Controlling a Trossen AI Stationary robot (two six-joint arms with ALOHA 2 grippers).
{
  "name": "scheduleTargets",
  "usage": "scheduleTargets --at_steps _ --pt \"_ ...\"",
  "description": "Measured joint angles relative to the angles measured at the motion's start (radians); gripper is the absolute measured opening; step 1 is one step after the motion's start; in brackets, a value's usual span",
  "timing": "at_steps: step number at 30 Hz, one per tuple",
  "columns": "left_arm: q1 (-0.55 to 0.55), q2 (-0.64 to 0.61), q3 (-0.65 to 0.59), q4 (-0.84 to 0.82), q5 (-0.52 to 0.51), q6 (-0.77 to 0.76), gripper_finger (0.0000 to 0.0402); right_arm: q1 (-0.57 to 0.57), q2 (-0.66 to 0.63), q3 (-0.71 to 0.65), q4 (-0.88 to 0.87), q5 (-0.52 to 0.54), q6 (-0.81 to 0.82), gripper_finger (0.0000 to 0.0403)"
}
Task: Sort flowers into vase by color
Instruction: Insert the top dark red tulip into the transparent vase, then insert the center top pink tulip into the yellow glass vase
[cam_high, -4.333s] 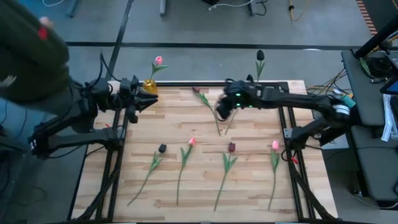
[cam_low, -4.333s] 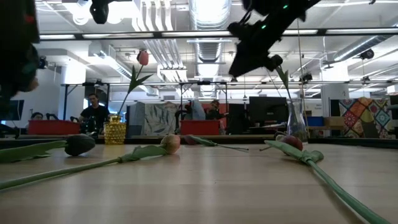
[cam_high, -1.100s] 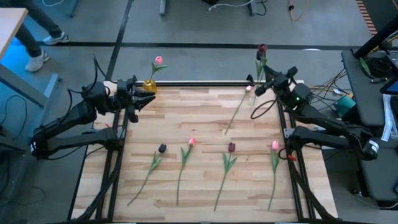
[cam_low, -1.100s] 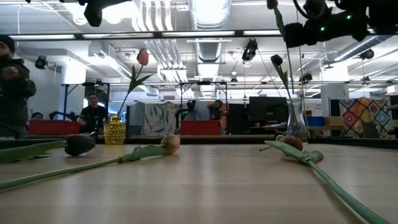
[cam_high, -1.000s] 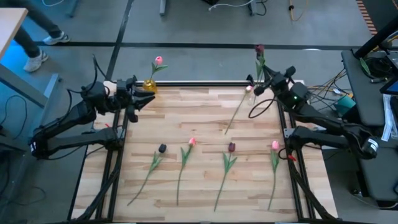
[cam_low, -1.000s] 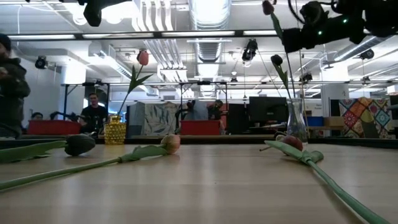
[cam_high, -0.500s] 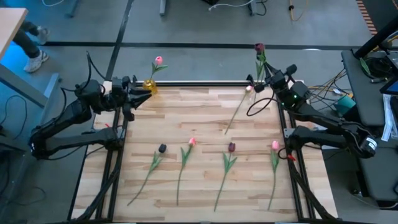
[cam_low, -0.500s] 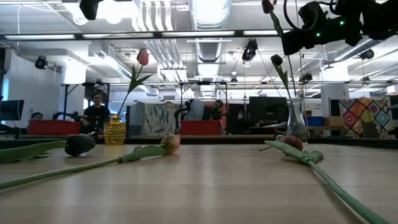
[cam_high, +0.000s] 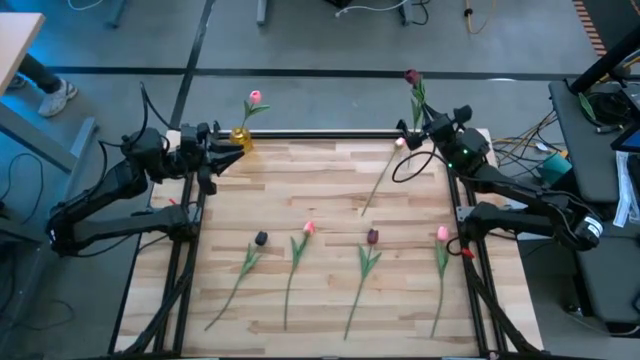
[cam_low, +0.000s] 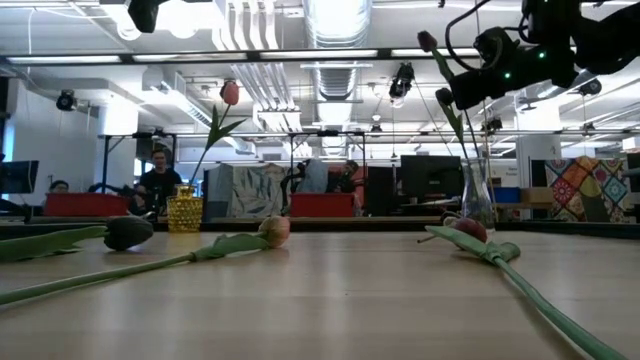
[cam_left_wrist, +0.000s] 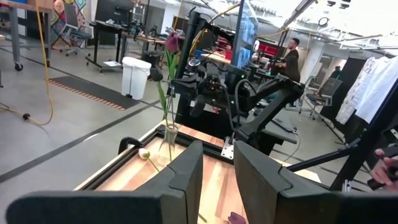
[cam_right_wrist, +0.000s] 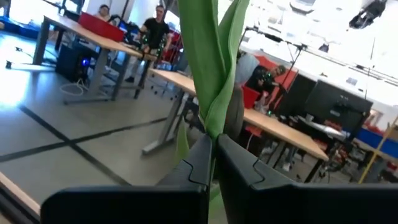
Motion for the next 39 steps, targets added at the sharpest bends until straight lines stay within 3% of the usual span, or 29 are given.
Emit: scheduleTargets --at_steps 7,17,25,35,39 --pt "0.0 0.0 0.0 0.0 0.0 -0.005 0.0077 0.0 -0.014 0.0 -0.077 0.002 0.075 0.0022" --pt "0.0 0.001 0.0 0.0 0.0 -0.005 0.0077 0.0 -0.024 0.0 -0.227 0.005 0.22 0.0107" --pt "0.0 0.001 0.0 0.0 0.0 -0.005 0.0077 0.0 -0.087 0.023 -0.367 0.005 0.308 0.0146" --pt "0.0 0.004 0.0 0.0 0.0 -0.007 0.0077 0.016 -0.154 0.191 -0.698 -0.022 0.399 0.0151" --pt "0.0 0.022 0.0 -0.001 0.001 -0.051 0.0077 0.026 -0.151 0.301 -0.9 -0.09 0.454 0.0138"
